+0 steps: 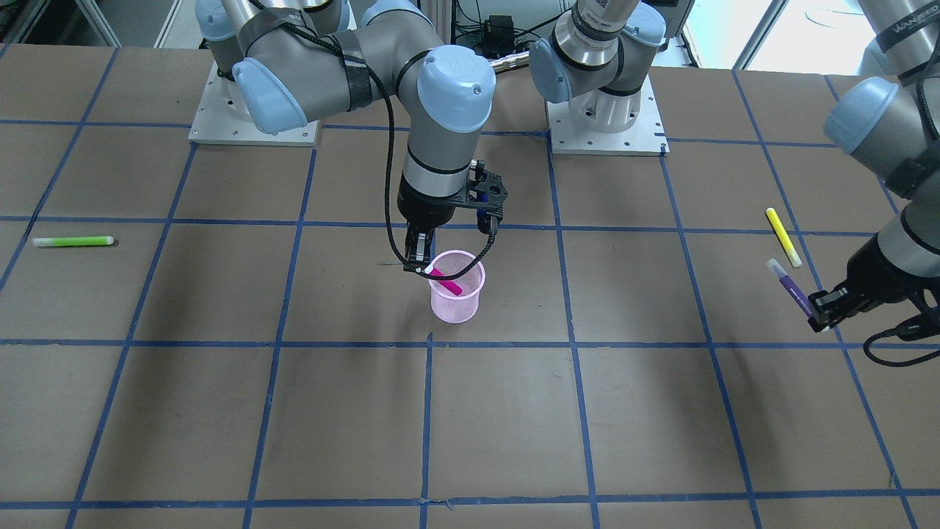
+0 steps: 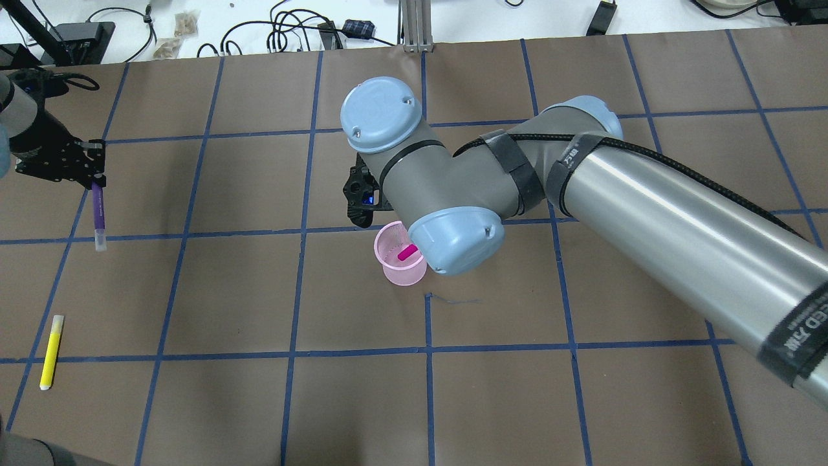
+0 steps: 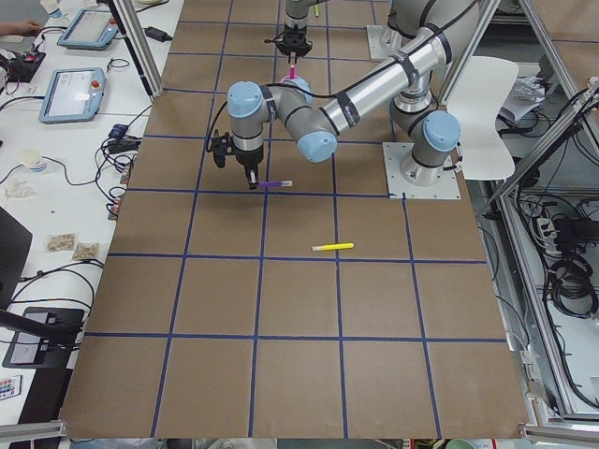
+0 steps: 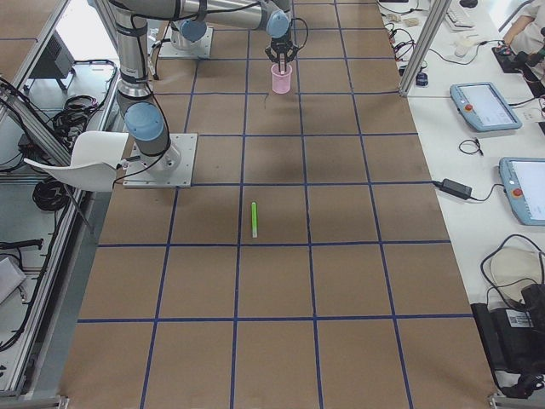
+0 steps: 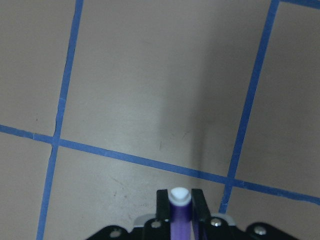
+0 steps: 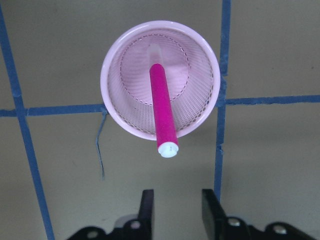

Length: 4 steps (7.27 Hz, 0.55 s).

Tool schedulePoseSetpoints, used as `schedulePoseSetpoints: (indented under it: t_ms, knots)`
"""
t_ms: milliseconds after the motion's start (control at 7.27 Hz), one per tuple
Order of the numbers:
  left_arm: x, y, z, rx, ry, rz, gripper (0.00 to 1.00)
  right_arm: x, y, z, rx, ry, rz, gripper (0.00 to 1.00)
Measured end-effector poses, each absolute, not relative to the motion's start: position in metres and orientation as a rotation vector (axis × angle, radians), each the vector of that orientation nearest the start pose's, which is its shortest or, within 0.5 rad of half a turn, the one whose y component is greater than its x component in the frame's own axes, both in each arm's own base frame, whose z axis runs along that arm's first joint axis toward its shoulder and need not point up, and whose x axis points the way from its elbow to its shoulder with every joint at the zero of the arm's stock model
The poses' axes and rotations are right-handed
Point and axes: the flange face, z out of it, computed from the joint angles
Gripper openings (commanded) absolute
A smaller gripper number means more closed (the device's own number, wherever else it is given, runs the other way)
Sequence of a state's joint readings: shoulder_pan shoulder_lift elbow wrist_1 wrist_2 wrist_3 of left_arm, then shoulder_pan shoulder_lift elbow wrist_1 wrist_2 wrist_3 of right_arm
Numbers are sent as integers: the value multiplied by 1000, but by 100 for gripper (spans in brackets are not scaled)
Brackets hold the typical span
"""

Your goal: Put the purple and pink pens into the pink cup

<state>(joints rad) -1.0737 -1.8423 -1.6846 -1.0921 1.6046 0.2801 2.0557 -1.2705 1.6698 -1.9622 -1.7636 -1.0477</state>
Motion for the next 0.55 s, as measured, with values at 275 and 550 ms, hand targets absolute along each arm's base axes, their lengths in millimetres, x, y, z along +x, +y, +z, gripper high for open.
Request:
schedulePoseSetpoints:
  t_ms: [275, 550]
  knots:
    - [137, -584, 361, -296, 3033, -197, 0, 358, -485, 355, -2263, 2450, 29, 100]
    - [74, -601, 385, -266, 3012, -343, 0, 311, -507, 413, -2125, 2534, -26, 100]
